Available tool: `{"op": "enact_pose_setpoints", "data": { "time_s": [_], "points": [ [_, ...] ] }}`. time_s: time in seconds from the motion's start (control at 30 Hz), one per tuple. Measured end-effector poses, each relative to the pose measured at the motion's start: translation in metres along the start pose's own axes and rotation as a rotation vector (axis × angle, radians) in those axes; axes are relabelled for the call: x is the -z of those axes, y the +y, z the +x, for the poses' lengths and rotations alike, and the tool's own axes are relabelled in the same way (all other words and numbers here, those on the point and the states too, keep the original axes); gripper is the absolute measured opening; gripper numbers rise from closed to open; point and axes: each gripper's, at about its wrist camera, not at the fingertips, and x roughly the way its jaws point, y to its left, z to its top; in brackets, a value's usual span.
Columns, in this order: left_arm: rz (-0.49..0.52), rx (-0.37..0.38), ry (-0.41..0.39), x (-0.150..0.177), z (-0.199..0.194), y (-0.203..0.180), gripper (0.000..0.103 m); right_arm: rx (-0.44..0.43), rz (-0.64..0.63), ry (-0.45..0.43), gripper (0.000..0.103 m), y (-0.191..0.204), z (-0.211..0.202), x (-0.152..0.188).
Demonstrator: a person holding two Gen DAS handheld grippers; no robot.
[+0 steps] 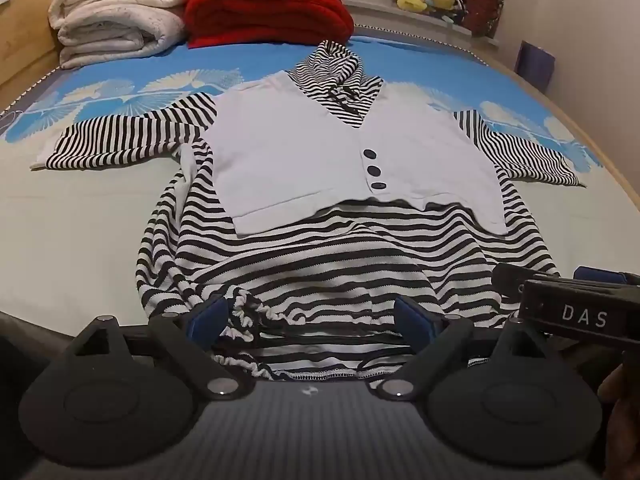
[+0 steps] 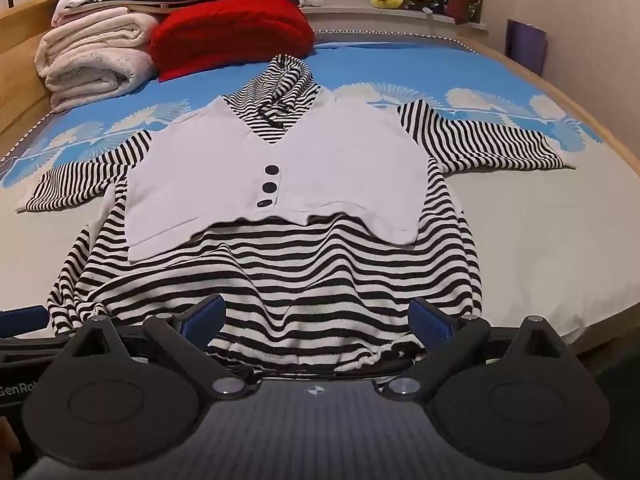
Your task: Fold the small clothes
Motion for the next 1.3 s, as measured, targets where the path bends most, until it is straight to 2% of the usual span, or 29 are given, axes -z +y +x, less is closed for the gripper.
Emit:
{"op": "enact_pose_setpoints", "data": {
  "time_s": [0.57,0.63,0.9,1.3],
  "points": [
    [-0.013,-0.01,-0.012,0.0032,0.0002,-0.0024,0.093,-0.01,0.004,0.006,0.097,0.0078,0.001,0.0033],
    [-0.012,-0.006,0.01,-0.0021,0.0002,0.0034,0.093,-0.024,0.006,0.009,0.097,-0.0006,0.0016,0.0013],
    [0.002,-0.025,0.02,-0.0017,0.0009,0.0022,0.093,-0.009,-0.007,0.0,0.097,-0.0015,0.0014,0.0006],
    [-0.007,-0.014,0.019,-0.002,0.0005,0.0018,0.093,-0.008,-0.007,-0.011,0.097,-0.0013,0.0015,-0.0001]
  ]
}}
